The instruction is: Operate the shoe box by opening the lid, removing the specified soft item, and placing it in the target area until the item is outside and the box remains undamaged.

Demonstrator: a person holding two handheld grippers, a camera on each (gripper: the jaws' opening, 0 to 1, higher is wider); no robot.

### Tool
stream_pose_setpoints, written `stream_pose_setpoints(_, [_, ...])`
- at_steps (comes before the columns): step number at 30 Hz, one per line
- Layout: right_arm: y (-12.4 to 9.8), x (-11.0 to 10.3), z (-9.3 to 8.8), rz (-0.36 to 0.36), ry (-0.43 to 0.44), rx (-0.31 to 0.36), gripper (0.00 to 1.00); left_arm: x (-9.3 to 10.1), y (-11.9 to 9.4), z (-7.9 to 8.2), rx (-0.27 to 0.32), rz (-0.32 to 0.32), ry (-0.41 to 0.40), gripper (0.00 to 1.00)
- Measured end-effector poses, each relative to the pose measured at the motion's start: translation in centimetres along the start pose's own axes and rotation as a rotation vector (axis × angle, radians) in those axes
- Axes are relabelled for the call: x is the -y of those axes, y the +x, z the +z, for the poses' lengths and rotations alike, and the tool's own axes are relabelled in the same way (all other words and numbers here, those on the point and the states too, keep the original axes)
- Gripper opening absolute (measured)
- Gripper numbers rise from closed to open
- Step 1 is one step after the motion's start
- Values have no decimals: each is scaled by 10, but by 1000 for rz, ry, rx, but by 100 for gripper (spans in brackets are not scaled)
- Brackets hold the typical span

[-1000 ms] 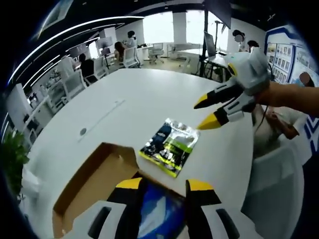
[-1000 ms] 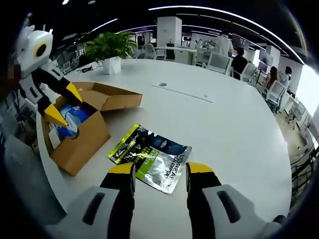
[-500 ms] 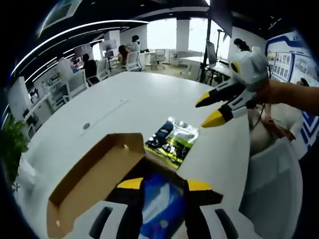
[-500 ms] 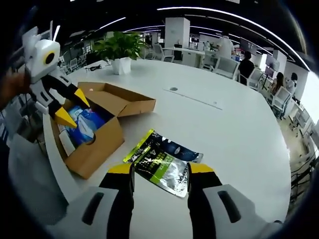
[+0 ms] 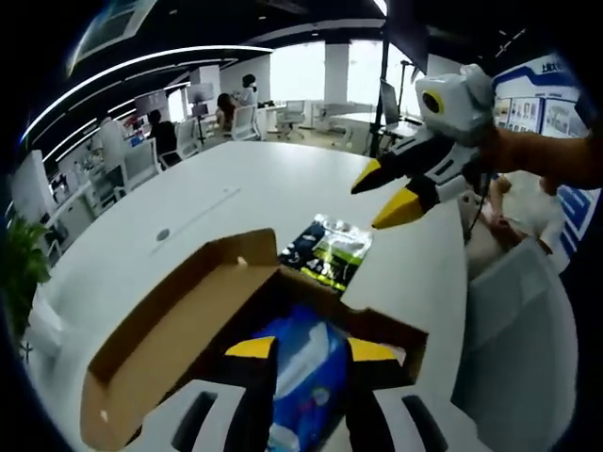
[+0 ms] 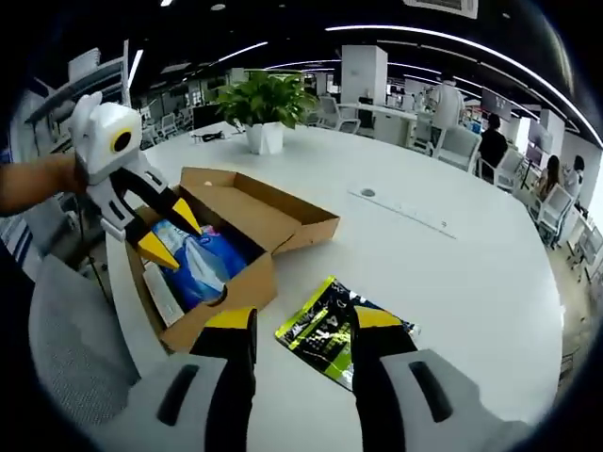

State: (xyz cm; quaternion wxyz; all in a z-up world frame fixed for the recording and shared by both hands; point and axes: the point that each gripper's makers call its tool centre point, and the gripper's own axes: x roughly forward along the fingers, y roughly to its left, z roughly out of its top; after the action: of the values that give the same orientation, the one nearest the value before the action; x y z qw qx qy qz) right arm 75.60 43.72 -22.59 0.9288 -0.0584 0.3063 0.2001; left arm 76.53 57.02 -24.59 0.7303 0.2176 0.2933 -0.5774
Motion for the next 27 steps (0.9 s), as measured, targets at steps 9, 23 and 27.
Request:
stream_pose_setpoints(9, [10,-32,24,103,-52,74,33,1,-3,-8,20,-63,53,26])
stream_pose_setpoints(23, [37,-61,25,186,-147,33,28,22,3,-18,-40,-183,165,21])
stream_pose_setpoints(27, [47,-66,24,205,-172,24,26,21,7,-19,-46,-196,179,16])
